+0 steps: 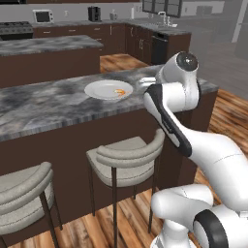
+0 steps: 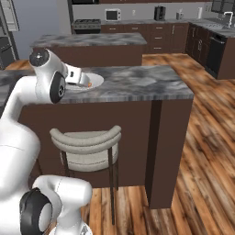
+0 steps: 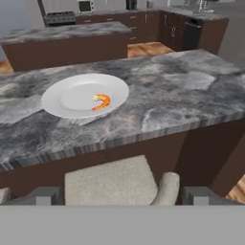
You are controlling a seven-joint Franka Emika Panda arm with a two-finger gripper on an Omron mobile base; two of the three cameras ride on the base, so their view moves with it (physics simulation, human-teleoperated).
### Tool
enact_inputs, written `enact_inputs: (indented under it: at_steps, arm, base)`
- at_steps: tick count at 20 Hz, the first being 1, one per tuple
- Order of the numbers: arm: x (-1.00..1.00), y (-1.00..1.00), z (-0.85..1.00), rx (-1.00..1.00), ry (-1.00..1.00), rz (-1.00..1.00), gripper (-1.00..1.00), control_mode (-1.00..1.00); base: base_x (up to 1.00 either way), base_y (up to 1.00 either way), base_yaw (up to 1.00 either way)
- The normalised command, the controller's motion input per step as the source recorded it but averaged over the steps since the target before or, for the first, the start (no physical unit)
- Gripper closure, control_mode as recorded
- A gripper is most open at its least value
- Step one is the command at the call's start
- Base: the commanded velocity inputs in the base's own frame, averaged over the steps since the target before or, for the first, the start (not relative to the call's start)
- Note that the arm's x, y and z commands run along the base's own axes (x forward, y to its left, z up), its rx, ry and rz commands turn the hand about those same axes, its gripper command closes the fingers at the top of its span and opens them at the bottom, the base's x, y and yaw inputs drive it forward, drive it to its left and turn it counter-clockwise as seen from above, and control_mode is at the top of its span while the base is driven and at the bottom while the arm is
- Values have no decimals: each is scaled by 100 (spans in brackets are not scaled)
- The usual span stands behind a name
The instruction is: Take the cheese, shrimp, and corn from the fridge and place them on the plate on the dining counter to create an appetizer plate.
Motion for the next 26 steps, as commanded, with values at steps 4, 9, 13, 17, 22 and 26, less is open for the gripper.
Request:
enact_inputs:
  at_steps: [4, 9, 13, 17, 22, 26]
  arm:
    - [-4, -26, 0, 1, 16, -1, -100, -100]
    - [0, 0, 0, 0, 0, 0, -100, 100]
    - [0, 0, 0, 0, 0, 0, -100, 100]
    - [0, 0, 0, 0, 0, 0, -100, 100]
    - [0, 0, 0, 0, 0, 0, -100, 100]
    - [0, 0, 0, 0, 0, 0, -100, 100]
  base:
    - [0, 0, 0]
    - [0, -64, -7]
    - [0, -100, -11]
    - [0, -100, -9]
    - [0, -100, -5]
    - [10, -100, -1]
